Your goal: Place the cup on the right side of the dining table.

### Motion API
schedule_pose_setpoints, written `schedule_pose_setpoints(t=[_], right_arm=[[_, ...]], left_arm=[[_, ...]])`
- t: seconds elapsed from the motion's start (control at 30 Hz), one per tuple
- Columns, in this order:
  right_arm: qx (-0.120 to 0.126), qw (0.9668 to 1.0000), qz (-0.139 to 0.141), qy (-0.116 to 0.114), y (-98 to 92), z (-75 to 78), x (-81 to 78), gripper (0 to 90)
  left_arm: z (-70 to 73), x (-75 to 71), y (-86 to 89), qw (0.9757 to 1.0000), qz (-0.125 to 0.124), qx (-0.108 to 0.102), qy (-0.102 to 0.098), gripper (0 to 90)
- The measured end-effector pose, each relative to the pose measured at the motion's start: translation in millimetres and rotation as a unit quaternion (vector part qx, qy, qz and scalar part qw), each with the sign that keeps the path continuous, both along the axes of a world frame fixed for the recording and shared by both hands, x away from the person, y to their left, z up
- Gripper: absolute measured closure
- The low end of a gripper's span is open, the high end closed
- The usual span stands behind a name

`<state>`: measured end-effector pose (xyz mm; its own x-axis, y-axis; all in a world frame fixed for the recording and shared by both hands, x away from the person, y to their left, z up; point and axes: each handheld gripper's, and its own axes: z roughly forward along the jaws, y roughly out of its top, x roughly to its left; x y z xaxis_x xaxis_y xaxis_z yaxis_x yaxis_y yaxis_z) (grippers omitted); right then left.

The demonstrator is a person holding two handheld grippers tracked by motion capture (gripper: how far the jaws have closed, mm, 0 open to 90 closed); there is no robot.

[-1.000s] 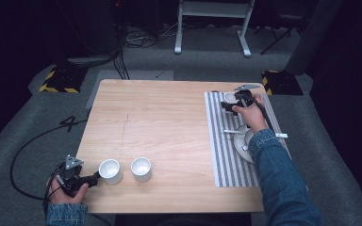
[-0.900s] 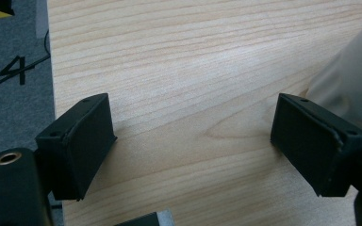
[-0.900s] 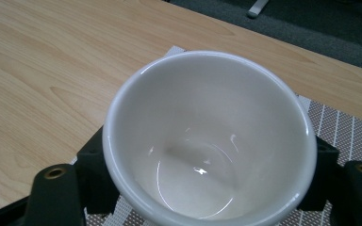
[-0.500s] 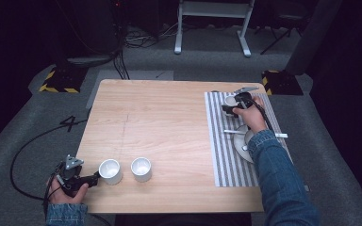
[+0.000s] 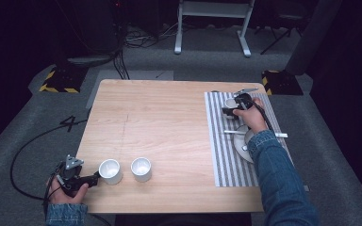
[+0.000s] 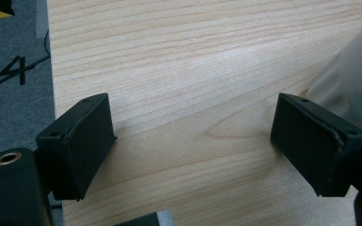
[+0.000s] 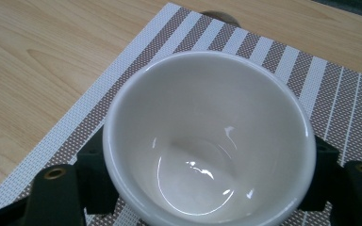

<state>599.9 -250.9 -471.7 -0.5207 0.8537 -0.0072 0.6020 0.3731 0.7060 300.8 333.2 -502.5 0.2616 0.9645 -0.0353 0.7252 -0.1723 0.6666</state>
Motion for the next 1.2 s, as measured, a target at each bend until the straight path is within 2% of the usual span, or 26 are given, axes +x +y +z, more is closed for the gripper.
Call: schedule_pose_setpoints(t=[0.23,0.53,0.67,0.83,1.2], right_arm=[[-0.002,0.9999,0.006,0.015,-3.0,0.5,0.0,26.8],[-0.004,0.9998,0.007,0.018,-3.0,0.8,-0.2,26.6],[-0.016,0.9996,0.012,0.019,-2.5,0.3,-0.4,25.4],[-0.016,0.9997,0.006,0.014,-2.8,1.5,-0.8,22.9],[-0.014,0.9998,0.013,-0.008,-4.1,13.9,-3.4,22.0]], left_arm=[[0.0,-0.2,0.0,1.0000,-0.001,0.000,0.000,14.2],[0.0,-0.2,0.0,1.0000,-0.001,0.000,0.000,14.2],[0.0,-0.2,0.0,1.0000,-0.001,0.000,0.000,14.2],[0.0,-0.2,0.0,1.0000,-0.001,0.000,0.000,14.2],[0.0,-0.2,0.0,1.0000,-0.001,0.000,0.000,14.2]])
